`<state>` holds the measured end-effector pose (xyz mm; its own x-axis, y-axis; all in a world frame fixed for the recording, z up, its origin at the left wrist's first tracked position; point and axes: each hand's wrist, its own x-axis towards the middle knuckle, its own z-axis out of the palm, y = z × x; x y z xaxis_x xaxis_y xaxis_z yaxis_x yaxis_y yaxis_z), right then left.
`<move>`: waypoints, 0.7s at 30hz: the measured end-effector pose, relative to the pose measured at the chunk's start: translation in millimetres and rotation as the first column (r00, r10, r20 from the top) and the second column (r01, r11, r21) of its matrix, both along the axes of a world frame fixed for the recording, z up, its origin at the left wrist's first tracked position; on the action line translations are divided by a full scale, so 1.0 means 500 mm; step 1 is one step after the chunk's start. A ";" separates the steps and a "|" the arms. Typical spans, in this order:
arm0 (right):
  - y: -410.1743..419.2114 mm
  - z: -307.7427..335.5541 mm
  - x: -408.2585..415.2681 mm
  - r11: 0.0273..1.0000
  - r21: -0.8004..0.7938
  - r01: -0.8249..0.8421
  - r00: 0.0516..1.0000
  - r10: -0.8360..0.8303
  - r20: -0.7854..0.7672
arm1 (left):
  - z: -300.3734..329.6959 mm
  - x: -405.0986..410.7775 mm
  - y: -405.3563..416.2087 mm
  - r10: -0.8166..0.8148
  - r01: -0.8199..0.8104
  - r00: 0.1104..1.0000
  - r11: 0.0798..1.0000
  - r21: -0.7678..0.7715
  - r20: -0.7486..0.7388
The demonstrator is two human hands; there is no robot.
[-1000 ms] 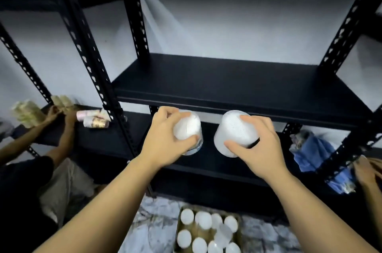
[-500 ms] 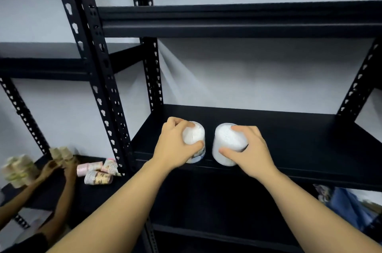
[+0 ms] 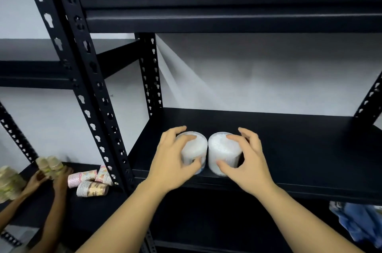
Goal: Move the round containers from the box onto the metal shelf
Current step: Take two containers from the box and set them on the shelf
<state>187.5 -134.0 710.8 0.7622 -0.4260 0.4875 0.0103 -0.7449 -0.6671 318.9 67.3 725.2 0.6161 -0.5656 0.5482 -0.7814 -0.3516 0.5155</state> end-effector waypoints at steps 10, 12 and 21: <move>-0.036 0.000 0.060 0.977 -0.205 -0.058 0.998 0.055 -0.023 | -0.016 0.073 -0.005 0.024 -0.027 0.998 0.998 0.050 0.059; -0.042 -0.002 0.095 0.974 -0.221 -0.052 0.999 0.048 -0.022 | -0.018 0.097 -0.023 0.080 -0.082 0.995 0.996 0.039 0.063; -0.082 0.000 0.310 0.969 -0.247 0.017 0.999 -0.026 -0.031 | -0.017 0.255 -0.122 0.295 -0.295 0.955 0.955 0.028 0.026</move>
<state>342.3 -174.9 710.6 0.7721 -0.3123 0.5535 -0.0272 -0.8864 -0.4621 446.3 6.2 716.8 0.7466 -0.3773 0.5480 -0.6511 -0.5836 0.4853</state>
